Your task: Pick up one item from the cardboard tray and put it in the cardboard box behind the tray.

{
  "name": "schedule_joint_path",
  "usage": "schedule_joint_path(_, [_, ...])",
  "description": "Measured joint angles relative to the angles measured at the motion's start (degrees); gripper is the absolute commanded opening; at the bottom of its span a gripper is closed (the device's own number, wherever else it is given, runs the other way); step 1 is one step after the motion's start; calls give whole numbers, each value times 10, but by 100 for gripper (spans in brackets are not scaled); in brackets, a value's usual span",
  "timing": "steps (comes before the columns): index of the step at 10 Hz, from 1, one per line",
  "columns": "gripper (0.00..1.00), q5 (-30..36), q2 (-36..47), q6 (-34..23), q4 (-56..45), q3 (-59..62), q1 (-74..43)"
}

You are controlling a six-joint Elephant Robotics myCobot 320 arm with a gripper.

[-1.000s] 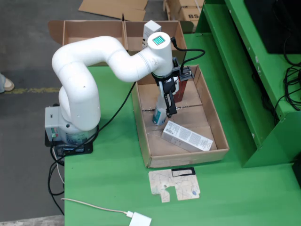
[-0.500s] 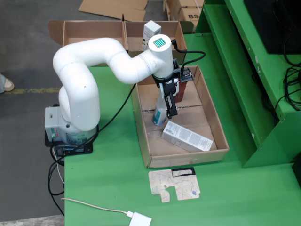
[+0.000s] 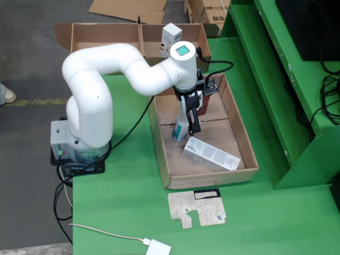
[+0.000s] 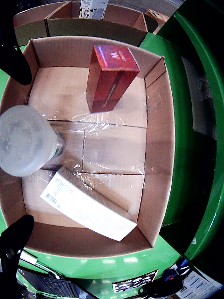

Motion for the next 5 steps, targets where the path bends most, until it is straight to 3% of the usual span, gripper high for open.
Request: schedule_joint_path(5, [100, 10, -18, -5, 9, 4, -5])
